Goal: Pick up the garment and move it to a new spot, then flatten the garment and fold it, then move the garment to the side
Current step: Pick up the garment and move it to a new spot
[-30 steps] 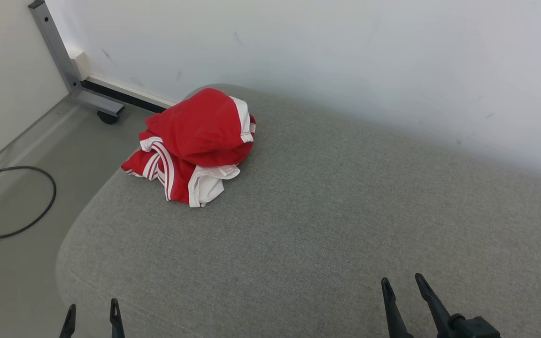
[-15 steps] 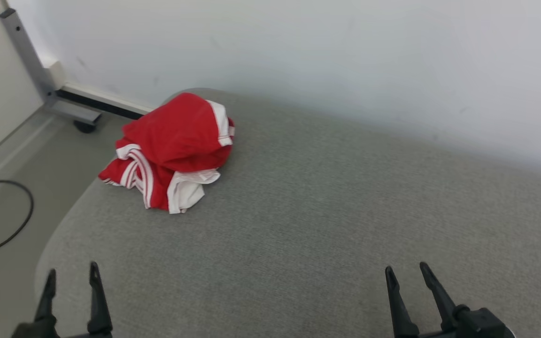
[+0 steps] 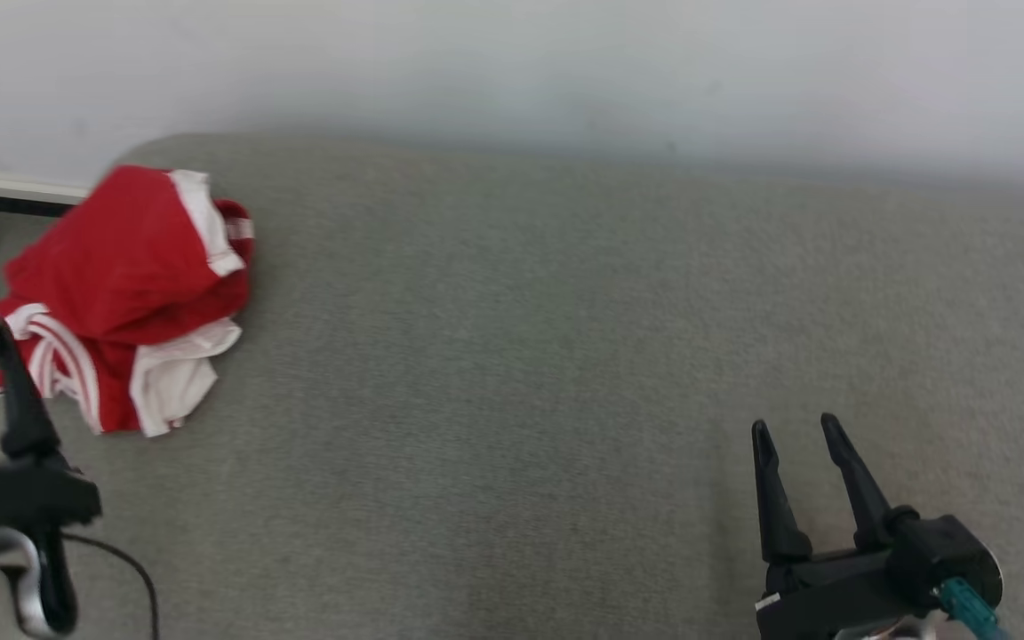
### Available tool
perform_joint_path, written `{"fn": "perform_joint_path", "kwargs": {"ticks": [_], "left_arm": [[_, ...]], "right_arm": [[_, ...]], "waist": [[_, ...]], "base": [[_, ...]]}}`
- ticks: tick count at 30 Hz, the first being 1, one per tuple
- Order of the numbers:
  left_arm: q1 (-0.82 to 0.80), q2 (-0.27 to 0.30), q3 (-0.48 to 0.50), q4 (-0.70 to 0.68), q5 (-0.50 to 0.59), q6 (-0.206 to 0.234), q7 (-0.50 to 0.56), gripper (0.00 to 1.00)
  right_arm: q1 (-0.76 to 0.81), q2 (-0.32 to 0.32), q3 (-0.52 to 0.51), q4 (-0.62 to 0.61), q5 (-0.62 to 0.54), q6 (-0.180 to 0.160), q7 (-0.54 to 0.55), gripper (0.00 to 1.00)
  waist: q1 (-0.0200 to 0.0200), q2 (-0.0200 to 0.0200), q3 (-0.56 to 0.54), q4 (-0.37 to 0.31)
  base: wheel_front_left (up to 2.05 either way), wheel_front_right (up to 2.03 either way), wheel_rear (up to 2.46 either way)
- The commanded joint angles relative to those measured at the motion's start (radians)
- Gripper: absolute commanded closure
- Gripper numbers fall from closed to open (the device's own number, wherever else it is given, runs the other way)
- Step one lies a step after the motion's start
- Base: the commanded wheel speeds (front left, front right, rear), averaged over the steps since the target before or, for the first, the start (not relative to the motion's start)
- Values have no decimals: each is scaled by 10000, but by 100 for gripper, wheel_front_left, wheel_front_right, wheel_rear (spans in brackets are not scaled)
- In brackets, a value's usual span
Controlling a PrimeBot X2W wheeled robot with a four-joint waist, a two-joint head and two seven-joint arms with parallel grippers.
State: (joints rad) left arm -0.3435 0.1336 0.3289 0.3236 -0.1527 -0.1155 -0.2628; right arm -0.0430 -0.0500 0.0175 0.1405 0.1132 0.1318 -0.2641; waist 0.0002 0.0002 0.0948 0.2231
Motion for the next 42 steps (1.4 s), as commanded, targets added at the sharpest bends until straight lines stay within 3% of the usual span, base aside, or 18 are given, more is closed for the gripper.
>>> {"fn": "perform_joint_path", "kwargs": {"ticks": [1,4,7,16,22,26,30,34,42], "left_arm": [[-474,161,87,286,-168,-80,-33,0],[-1496,737,205,967,-669,-150,-33,0],[-1987,1177,-227,1705,-1023,-135,-32,0],[-3311,2886,-1748,3899,-3508,-129,911,0],[-3663,3568,-2388,5095,-4399,-132,2137,0],[-3808,3808,-2579,5533,-4538,-133,2501,0],[-4115,4042,-2943,6525,-4377,-101,3626,0],[-4344,4037,-3110,7120,-4300,-23,3883,100],[-4812,4083,-3285,7408,-4123,-41,2764,100]], "right_arm": [[-236,0,-62,-51,82,-21,-7,0],[-473,3,-67,-70,240,-21,-7,0],[-560,0,-78,-62,335,-21,-7,0],[-702,3,-90,-37,266,-21,-7,0],[-729,3,-116,-91,158,-21,-7,0],[-665,6,-116,-141,153,-21,-7,0],[-645,6,-112,-148,125,-21,-7,0],[-704,1,-122,-124,70,-21,-7,0],[-524,3,-272,-149,-70,-21,-7,0]], "waist": [[-2,-2,1396,-1418],[-2,-2,1811,-1864],[-2,-2,1943,-2060],[-2,-2,1980,-2347],[-2,-2,2004,-2542],[-2,-2,2065,-2609],[-2,-2,2146,-2673],[-2,-2,2144,-2714],[-2,-2,1851,-2541]], "base": [[0,0,0],[0,0,0],[0,0,0],[0,0,0],[0,0,0],[0,0,0],[0,0,0],[0,0,0],[0,0,0]]}}
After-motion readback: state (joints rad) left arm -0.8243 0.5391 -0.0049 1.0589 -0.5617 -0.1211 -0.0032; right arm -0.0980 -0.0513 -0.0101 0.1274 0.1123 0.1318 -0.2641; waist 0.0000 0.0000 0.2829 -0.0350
